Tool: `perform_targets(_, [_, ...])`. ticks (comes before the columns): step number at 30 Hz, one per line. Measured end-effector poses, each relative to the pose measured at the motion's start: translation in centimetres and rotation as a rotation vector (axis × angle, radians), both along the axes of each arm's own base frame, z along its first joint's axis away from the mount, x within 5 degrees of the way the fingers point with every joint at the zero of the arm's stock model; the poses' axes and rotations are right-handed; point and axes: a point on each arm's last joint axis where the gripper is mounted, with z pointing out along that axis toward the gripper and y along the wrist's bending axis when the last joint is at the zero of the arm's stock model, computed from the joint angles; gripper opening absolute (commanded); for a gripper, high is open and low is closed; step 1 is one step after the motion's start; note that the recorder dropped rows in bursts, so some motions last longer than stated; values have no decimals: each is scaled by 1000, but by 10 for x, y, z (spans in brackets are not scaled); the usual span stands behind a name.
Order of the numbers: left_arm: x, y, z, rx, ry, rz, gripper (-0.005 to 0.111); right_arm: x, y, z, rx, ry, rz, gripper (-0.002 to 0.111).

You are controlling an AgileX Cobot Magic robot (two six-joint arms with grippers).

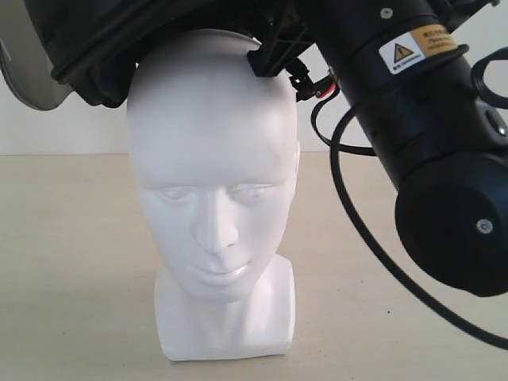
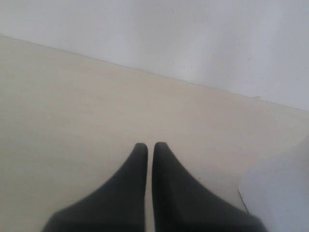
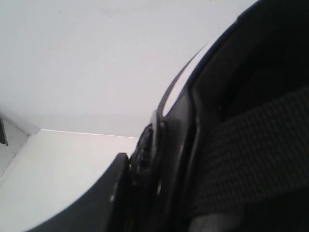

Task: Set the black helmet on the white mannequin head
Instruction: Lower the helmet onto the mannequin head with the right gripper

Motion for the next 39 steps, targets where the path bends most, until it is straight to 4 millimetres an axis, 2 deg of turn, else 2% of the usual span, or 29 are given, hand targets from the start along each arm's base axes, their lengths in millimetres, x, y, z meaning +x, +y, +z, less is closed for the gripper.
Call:
perform_targets(7, [0, 0, 0, 0, 0, 0, 4, -1, 0, 1, -33, 2, -11, 0])
perform_targets(16, [0, 0, 0, 0, 0, 0, 4, -7, -7, 8, -184, 66, -39, 0])
perform_targets(39, [0, 0, 0, 0, 0, 0, 4, -7, -10, 7, -250, 130, -53, 0])
